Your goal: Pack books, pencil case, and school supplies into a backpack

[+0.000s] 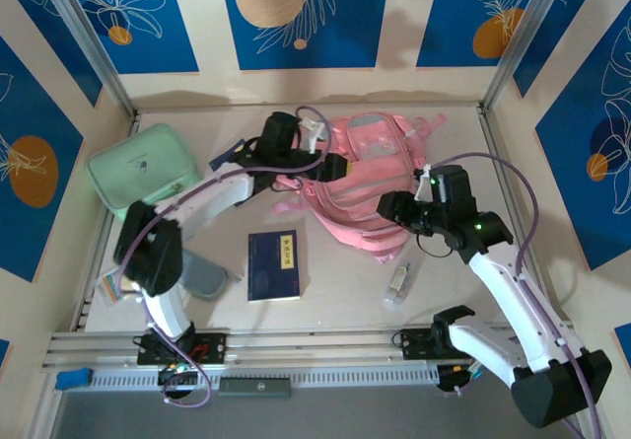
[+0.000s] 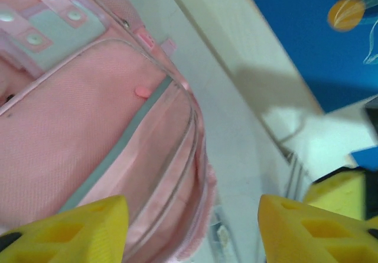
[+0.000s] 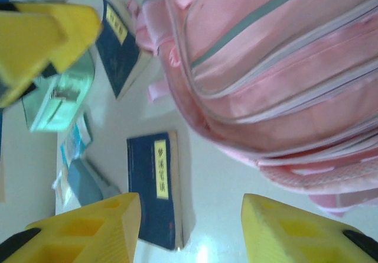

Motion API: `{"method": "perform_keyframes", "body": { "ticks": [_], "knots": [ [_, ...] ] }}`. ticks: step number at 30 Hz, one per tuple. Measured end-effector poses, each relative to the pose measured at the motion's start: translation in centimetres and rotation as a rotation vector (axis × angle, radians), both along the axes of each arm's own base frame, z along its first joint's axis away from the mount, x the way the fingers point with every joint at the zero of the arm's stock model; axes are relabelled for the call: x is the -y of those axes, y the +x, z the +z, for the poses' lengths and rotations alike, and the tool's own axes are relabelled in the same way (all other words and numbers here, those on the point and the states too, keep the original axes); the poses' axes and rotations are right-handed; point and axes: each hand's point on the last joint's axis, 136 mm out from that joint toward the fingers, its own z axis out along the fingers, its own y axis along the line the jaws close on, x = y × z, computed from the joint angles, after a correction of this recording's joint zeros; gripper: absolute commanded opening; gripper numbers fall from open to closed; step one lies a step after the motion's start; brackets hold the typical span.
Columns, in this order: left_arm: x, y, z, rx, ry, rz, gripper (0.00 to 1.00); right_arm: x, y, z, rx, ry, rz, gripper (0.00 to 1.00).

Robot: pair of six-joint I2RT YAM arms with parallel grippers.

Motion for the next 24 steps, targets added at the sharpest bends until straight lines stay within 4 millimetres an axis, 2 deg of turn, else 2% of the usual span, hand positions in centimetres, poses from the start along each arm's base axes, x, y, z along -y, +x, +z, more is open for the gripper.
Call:
{"method": "perform_keyframes", "body": {
  "ticks": [3,6,12,16,19,24],
  "knots": [
    [-3.9,-1.3,0.3,-0.026,-0.012,0.1,0.65,-2.1,-1.2,-1.5,-0.064,-0.018,0.085,0.5],
    [-7.0,-2.9,-1.2,-0.071,0.034,0.189,0.67,-4.3,-2.5,-3.0,-0.117,-0.048,0.166,0.51],
    [-12.3,-6.8,-6.6,-0.177,0.216,0.329,0.7,-8.6,-5.0,-7.6,-0.267,-0.14,0.279,0.51],
    [-15.7,-9.1,-9.5,-0.234,0.325,0.416,0.7,-10.3,-6.0,-10.7,-0.34,-0.223,0.301,0.51],
    [-17.4,-10.3,-11.6,-0.283,0.386,0.467,0.69,-12.3,-6.0,-11.8,-0.356,-0.23,0.318,0.52],
    [-19.9,-12.8,-16.0,-0.394,0.495,0.527,0.67,-16.1,-5.0,-13.4,-0.375,-0.23,0.334,0.54]
  ]
}}
